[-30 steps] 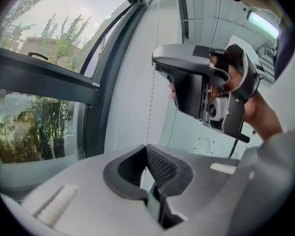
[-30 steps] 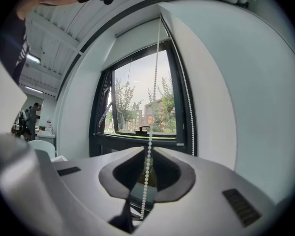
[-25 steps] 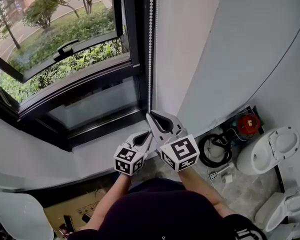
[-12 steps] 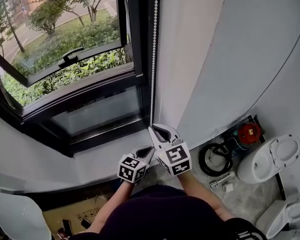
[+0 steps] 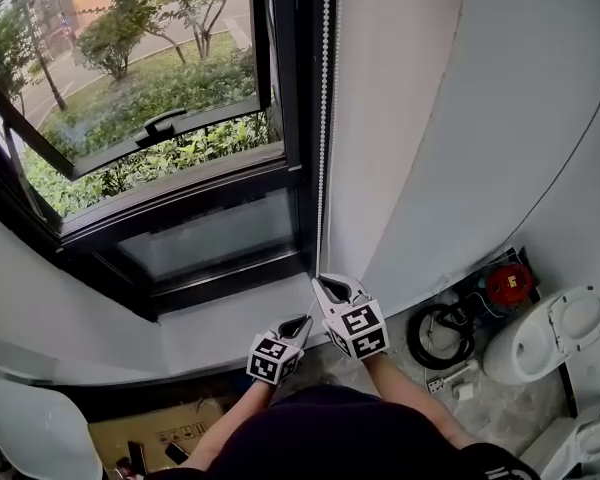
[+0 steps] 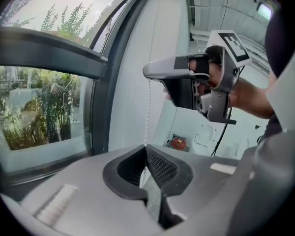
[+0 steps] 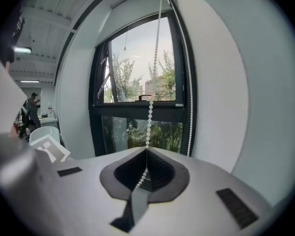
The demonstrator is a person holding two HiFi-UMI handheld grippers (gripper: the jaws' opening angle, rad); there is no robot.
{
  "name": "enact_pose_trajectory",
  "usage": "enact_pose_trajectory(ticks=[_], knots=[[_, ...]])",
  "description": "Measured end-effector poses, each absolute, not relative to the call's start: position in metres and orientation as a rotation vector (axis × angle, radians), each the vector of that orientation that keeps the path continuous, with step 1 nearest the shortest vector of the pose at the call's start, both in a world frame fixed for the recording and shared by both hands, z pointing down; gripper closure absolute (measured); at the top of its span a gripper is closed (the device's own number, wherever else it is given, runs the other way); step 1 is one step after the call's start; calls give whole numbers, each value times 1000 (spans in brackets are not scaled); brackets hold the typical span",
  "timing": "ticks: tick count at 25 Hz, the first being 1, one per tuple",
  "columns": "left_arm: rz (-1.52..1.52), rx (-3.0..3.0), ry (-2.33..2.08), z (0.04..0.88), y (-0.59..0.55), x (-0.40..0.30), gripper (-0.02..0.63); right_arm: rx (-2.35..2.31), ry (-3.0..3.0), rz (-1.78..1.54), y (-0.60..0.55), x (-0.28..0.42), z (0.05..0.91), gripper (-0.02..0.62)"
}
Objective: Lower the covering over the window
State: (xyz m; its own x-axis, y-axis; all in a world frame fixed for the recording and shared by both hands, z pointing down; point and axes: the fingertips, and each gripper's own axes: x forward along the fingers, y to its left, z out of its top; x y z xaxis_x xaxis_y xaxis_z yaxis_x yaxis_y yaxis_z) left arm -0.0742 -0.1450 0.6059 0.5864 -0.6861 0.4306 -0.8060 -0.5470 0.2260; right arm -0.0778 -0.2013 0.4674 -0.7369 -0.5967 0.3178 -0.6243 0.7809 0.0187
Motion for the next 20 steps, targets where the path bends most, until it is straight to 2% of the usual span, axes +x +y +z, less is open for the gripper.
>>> enact_pose_trajectory(ticks=[6, 14, 20], knots=[[397, 2413, -1243, 612, -137, -85, 592, 899, -2644, 142, -188, -75, 493, 583], [305, 2459, -1342, 579, -138, -100, 589, 861, -2589, 123, -182, -73, 517, 583], [171, 2543, -1371, 523, -151, -94, 514, 836, -2540, 265, -170, -61, 555, 583]])
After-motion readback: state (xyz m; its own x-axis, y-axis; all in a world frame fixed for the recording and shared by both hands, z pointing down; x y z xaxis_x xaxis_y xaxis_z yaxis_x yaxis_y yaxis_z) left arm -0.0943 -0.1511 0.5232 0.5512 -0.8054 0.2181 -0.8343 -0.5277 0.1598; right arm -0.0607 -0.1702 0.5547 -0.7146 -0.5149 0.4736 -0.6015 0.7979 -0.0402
